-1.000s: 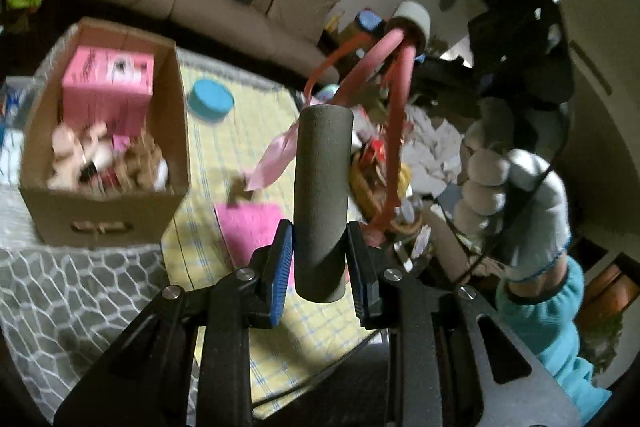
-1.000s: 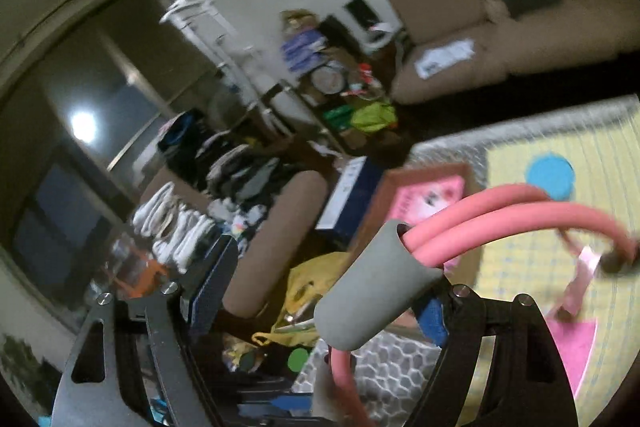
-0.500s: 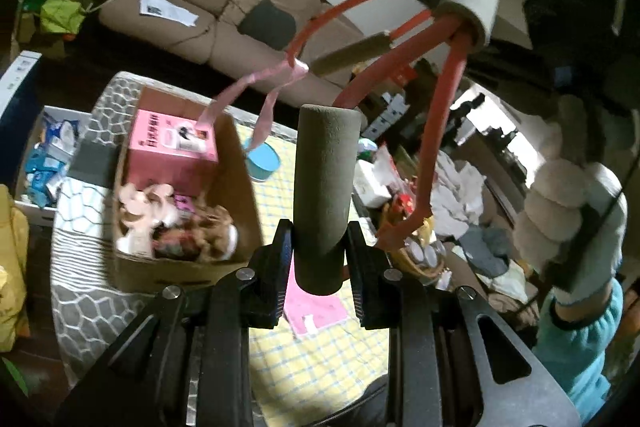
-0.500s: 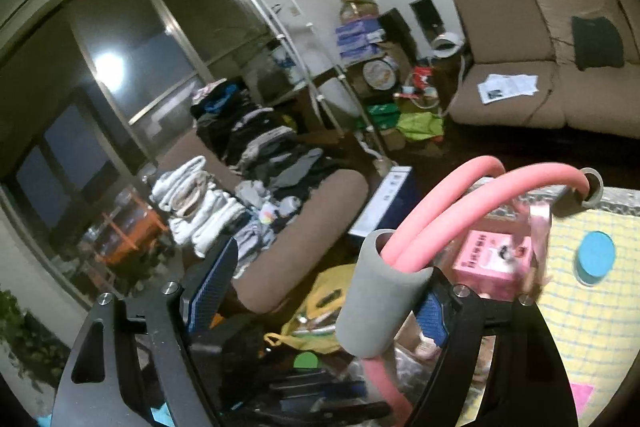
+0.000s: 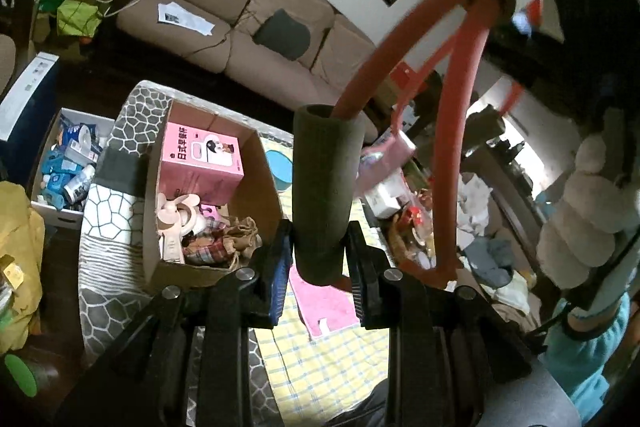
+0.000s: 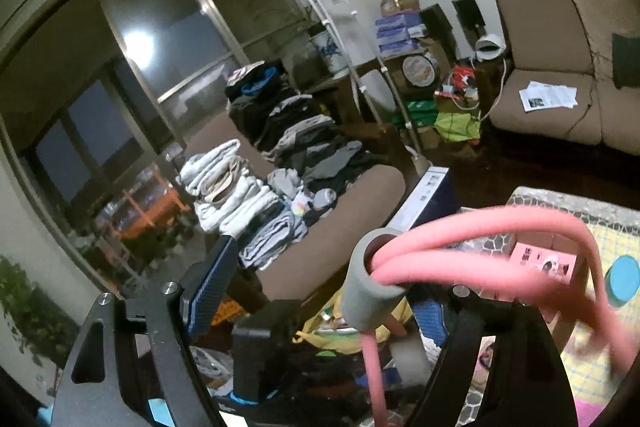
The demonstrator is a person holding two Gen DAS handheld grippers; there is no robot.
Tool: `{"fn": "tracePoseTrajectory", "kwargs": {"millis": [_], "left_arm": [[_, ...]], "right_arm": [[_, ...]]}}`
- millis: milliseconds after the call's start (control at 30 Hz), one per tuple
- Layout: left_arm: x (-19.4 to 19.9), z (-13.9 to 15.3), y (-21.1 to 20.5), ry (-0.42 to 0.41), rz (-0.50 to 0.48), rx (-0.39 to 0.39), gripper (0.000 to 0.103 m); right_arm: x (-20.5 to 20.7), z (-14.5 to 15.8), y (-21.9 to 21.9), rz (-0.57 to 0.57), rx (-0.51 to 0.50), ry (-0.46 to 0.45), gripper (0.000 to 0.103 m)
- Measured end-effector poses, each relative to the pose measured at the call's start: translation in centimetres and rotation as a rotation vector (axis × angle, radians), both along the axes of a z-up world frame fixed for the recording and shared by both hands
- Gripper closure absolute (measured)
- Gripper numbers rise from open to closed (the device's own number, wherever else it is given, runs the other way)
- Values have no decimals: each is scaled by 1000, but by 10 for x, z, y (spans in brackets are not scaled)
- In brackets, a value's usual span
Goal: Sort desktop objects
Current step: 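Carry the band with both tools over the cardboard box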
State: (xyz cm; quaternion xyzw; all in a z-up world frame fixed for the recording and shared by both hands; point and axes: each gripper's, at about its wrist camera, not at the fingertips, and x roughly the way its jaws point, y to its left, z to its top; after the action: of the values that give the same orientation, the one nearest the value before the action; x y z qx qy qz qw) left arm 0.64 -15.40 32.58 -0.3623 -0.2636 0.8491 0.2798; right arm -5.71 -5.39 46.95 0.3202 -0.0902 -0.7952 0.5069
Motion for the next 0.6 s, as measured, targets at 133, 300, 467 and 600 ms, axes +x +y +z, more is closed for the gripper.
{"fn": "tracePoseTrajectory", "kwargs": {"millis": [133,300,467,600], "left_arm": [[2,9,1,0,1,20,78],[4,12,-9,1,13,48,79],[4,13,-20,1,27,63,78],[-1,12,-33,-1,49,69,79]], "right_arm": [[4,16,-13,9,34,19,21],[0,24,-21,2,73,28,21],[-4,24,-34,12,91,21,21],[-4,26,-49,28,94,30,21]]}}
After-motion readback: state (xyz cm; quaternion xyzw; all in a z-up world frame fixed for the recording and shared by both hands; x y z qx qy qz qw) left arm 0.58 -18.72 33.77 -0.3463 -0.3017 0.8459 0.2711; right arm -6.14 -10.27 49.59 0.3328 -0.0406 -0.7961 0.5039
